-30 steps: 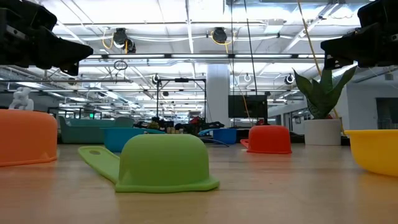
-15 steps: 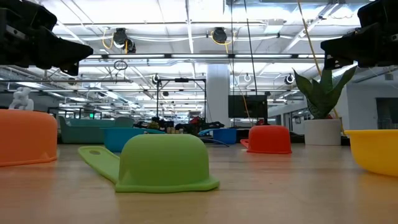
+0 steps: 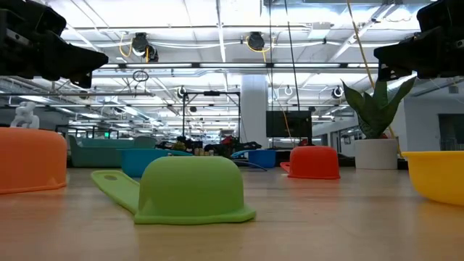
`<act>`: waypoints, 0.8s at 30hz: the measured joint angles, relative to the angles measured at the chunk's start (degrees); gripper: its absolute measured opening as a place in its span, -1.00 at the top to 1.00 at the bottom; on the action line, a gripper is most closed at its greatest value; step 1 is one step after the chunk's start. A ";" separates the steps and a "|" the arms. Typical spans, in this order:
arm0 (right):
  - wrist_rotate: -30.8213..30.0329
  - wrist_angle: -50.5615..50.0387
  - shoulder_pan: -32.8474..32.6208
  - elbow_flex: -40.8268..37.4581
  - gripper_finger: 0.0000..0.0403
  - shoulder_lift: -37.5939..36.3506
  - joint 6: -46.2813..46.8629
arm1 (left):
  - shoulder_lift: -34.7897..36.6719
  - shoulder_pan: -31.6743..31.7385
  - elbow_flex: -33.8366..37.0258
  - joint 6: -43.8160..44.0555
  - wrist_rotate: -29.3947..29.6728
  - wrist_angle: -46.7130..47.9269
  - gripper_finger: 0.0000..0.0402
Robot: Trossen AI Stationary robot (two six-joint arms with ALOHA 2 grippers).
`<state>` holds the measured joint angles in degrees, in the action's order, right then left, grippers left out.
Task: Nest measuring cups in basket
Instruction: Move the orange measuring cup to the center of the table
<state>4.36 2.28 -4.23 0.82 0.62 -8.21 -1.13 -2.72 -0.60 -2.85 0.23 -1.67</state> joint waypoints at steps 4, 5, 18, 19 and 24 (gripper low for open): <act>0.00 0.02 -0.01 0.00 1.00 -0.02 0.02 | 0.02 0.00 -0.02 -5.23 0.07 -0.04 0.81; -0.01 0.02 -0.02 -0.01 1.00 -0.01 0.01 | 0.01 0.01 -0.01 -6.33 0.09 -0.04 0.81; 0.00 0.02 -0.01 -0.01 1.00 -0.01 0.02 | 0.00 0.02 -0.02 -6.97 0.22 -0.04 0.81; -0.02 0.00 -0.02 0.00 1.00 -0.01 0.02 | 0.00 0.01 -0.01 -6.99 0.20 -0.12 0.81; 0.00 0.00 0.00 0.00 1.00 -0.02 0.02 | 0.00 0.01 -0.01 -2.53 0.16 -2.60 0.81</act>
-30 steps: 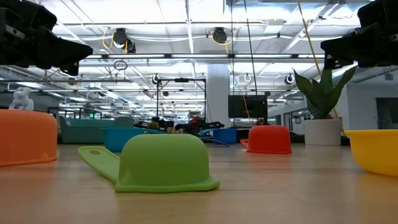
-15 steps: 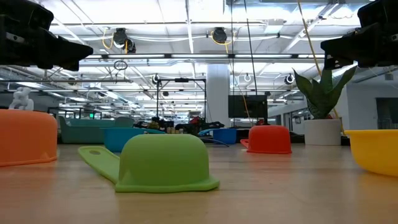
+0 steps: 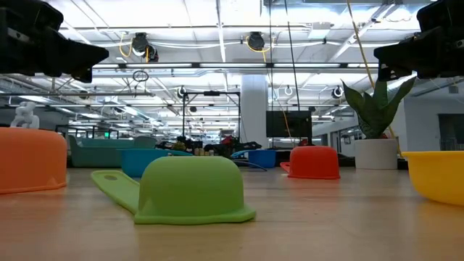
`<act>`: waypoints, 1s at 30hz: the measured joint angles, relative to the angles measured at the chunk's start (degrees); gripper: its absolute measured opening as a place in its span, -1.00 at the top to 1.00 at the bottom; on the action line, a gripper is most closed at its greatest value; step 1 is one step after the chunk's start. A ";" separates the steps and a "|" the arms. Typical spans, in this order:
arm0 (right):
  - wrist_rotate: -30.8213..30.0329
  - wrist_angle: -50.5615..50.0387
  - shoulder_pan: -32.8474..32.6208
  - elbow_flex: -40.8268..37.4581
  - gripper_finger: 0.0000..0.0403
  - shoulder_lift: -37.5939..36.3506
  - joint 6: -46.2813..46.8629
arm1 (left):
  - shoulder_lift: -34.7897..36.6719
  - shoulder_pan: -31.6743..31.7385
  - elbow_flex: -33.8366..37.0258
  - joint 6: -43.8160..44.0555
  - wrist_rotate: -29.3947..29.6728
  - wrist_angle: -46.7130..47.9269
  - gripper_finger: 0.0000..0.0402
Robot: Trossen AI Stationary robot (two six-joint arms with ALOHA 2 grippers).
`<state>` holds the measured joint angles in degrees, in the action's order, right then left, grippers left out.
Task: Nest measuring cups in basket
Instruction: Move the orange measuring cup to the center of the table
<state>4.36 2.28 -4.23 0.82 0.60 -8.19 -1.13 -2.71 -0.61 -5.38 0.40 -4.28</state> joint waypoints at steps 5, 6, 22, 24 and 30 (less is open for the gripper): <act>0.00 0.02 -0.01 -0.01 1.00 0.01 0.00 | 0.00 0.01 0.00 1.95 -0.06 -3.38 0.81; 0.00 0.02 -0.01 -0.01 1.00 0.02 0.00 | 0.00 0.00 -0.01 2.39 -0.06 -3.70 0.81; -0.02 0.02 0.02 0.00 1.00 0.00 0.61 | 0.00 0.01 -0.01 24.05 1.21 -4.63 0.81; -0.02 0.02 0.02 -0.01 1.00 0.00 2.96 | 0.00 0.03 -0.01 25.01 1.23 -7.03 0.81; -0.02 0.02 0.02 0.00 1.00 0.00 9.17 | 0.00 -0.03 -0.81 26.70 1.23 -8.80 0.81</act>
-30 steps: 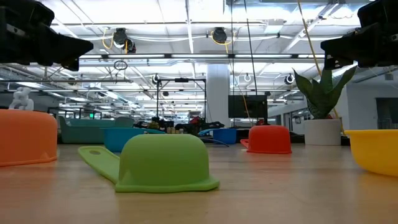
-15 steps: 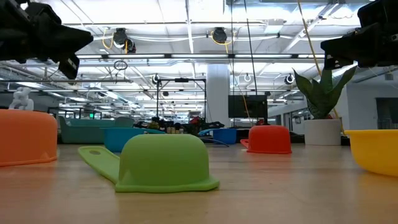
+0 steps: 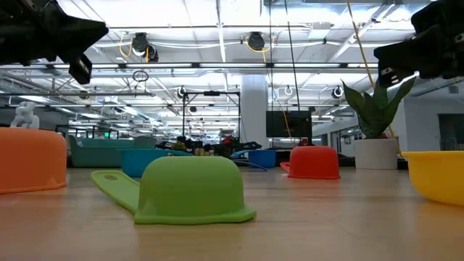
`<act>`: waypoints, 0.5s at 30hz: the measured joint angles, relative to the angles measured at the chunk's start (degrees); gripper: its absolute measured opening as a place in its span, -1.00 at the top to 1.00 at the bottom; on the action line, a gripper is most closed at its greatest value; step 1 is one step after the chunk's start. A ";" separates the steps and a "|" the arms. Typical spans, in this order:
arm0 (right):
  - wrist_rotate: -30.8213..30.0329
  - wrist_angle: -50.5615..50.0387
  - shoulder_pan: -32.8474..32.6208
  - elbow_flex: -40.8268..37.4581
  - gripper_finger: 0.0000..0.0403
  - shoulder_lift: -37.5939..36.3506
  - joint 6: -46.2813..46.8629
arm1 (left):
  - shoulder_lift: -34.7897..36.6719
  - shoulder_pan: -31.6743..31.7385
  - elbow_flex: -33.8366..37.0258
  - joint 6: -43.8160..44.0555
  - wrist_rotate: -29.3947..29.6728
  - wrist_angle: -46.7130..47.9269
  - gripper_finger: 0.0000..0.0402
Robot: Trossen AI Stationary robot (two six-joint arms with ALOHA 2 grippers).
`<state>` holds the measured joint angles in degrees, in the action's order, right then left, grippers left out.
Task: Nest measuring cups in basket
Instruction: Move the orange measuring cup to the center of the table
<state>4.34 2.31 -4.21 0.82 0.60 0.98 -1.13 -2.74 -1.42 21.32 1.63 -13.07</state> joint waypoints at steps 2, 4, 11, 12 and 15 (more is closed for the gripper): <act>0.00 0.00 0.00 0.00 1.00 0.02 1.97 | -0.24 -0.02 -1.83 0.73 -0.01 1.44 0.81; 0.00 0.00 0.00 0.00 1.00 0.00 5.10 | -1.31 -0.02 -4.54 1.13 -0.08 3.57 0.81; -1.42 -0.03 -0.02 0.00 1.00 0.00 16.85 | -13.57 -1.21 -21.06 -3.93 -0.09 17.27 0.81; -2.66 -0.15 0.00 0.00 1.00 0.00 17.99 | -16.23 -1.61 -23.76 -4.83 0.00 19.38 0.81; -8.09 0.10 0.00 -0.01 1.00 0.01 20.66 | -24.68 -3.31 -31.63 -7.33 -0.01 23.69 0.81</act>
<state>-3.75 2.41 -4.21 0.81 0.62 21.64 -25.81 -6.06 -33.05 13.99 1.62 10.62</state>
